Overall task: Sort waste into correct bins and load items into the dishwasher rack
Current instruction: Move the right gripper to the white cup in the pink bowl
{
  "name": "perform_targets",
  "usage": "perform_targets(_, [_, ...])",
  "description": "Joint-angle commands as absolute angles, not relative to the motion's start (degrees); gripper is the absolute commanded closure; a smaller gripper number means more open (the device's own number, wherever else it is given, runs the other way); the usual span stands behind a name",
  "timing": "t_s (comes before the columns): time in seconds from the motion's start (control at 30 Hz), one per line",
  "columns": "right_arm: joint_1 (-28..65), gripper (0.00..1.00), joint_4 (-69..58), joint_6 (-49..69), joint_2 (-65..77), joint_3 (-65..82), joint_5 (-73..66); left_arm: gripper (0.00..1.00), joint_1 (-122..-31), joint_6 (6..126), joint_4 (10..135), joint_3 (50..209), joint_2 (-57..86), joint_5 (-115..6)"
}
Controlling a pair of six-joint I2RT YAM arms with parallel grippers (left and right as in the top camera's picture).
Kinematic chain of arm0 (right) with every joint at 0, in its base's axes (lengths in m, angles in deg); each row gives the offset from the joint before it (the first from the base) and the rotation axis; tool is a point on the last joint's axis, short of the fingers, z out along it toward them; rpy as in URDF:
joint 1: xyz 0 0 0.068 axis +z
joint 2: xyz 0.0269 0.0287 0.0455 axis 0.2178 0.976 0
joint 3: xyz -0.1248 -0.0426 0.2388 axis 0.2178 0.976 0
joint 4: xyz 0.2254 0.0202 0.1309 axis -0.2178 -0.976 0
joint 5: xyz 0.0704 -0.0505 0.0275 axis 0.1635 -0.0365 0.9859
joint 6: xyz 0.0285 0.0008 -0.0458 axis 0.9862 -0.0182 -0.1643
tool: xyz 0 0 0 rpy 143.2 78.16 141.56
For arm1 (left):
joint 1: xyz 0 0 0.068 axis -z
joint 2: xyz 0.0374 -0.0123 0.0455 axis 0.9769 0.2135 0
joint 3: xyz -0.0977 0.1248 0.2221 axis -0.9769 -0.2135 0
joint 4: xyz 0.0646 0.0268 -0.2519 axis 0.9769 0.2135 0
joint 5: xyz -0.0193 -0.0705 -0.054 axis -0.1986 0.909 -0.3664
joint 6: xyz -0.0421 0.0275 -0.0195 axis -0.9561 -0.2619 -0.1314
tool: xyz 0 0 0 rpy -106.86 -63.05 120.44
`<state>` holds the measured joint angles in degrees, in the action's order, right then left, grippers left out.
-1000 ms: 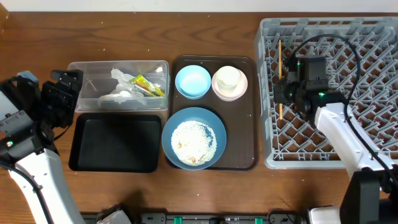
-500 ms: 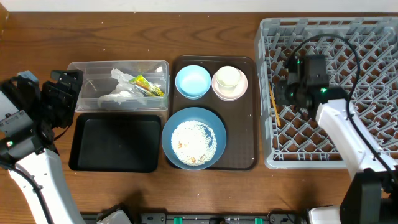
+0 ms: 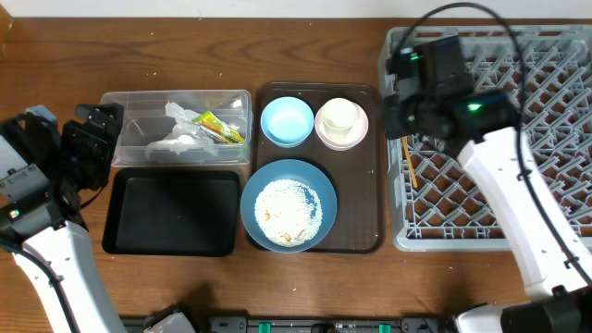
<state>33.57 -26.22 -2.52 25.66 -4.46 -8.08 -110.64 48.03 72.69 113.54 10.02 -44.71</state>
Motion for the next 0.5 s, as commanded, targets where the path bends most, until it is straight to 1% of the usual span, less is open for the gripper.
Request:
perform_targets(0.0, [37.03, 0.64, -26.35, -4.55, 25.97, -5.80, -12.01, 0.09, -110.99, 47.92, 72.77, 114.04, 10.08, -44.19])
perform_targets(0.2, [41.14, 0.64, -23.96, -8.11, 30.16, -7.46, -11.99, 0.09, -110.99, 47.92, 72.77, 114.04, 10.08, -44.19])
perform_targets(0.23, [41.36, 0.65, -24.05, -8.09, 31.32, -8.79, -11.97, 0.09, -110.97, 47.92, 72.77, 114.04, 10.08, -44.19])
perform_targets(0.37, [41.49, 0.66, -27.02, -8.09, 37.38, -17.21, -10.85, 0.09, -110.97, 47.92, 72.77, 114.04, 10.08, -44.19])
perform_targets(0.47, [41.49, 0.66, -31.70, -8.64, 43.54, -25.84, -10.90, 0.09, -110.99, 47.92, 72.77, 114.04, 10.08, -44.19])
